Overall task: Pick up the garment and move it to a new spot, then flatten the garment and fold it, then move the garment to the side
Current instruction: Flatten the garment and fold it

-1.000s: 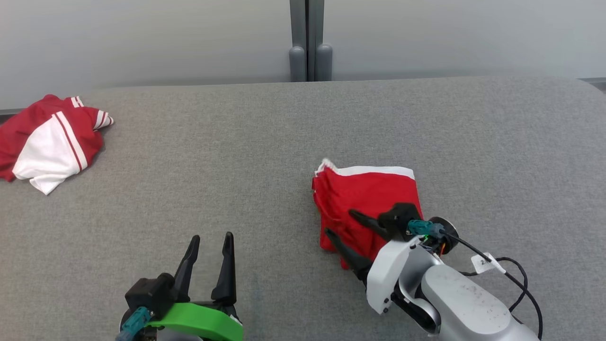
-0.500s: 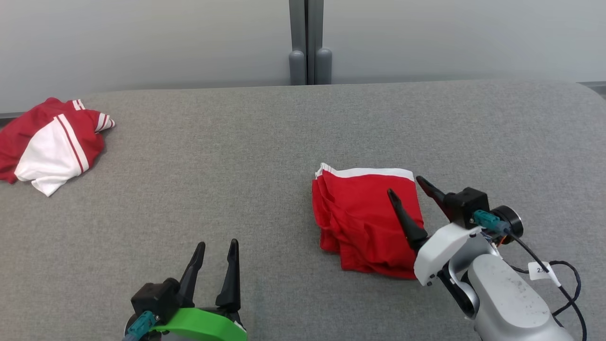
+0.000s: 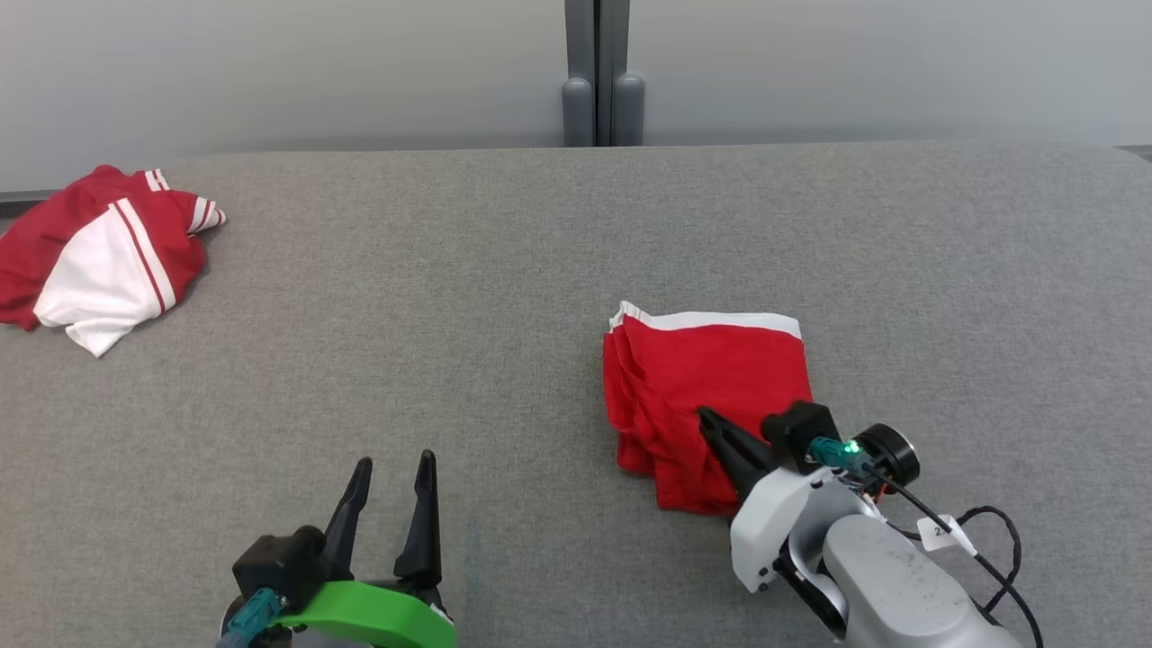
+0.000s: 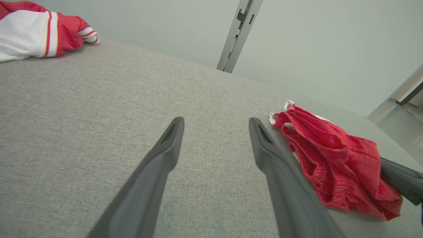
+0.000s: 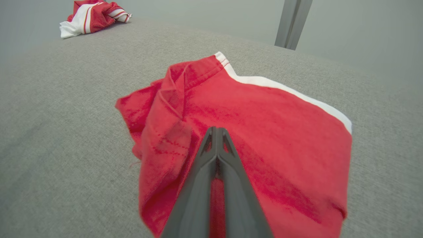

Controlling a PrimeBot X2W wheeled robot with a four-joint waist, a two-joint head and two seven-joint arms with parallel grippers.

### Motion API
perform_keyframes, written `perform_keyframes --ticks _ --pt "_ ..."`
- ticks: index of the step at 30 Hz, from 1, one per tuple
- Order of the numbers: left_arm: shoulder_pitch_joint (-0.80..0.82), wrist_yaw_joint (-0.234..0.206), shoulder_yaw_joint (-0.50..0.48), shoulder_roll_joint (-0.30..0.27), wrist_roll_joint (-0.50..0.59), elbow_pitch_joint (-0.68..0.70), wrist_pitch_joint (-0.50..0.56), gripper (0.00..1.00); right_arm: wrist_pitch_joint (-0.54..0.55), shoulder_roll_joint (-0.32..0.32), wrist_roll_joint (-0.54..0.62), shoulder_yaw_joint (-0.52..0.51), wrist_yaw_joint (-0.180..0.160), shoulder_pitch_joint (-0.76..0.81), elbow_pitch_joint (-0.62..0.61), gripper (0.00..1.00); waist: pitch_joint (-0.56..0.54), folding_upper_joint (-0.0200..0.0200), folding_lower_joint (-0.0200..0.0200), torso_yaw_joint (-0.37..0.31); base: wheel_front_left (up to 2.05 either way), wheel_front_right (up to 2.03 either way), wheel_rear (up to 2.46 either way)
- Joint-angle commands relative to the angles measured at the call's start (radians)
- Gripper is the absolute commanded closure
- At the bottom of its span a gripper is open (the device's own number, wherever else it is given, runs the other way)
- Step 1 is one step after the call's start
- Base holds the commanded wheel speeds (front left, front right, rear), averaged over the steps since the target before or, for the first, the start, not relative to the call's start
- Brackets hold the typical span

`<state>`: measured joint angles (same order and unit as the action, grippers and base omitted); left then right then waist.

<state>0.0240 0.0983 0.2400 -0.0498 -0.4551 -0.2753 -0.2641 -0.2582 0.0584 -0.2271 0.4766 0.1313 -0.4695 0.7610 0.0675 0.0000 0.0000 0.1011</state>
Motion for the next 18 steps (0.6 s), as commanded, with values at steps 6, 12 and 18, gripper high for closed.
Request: perform_keyframes --ticks 6,12,18 --pt "0.024 0.005 -0.013 -0.001 0.008 -0.002 0.000 0.00 -0.007 -0.008 -0.068 0.168 -0.001 -0.042 0.039 1.00 0.011 0.0000 0.0000 0.012 0.00 0.00 0.00" --pt "0.029 0.005 -0.021 -0.001 0.005 -0.003 0.000 0.00 -0.007 -0.005 -0.140 0.337 -0.001 -0.076 0.047 1.00 0.023 0.0000 0.0000 0.021 0.00 0.00 0.00" --pt "0.028 0.000 -0.029 -0.001 0.006 0.003 0.000 0.00 -0.008 -0.006 -0.154 0.360 -0.001 -0.110 0.012 0.98 0.025 0.0000 0.0000 0.012 0.00 0.00 0.00"
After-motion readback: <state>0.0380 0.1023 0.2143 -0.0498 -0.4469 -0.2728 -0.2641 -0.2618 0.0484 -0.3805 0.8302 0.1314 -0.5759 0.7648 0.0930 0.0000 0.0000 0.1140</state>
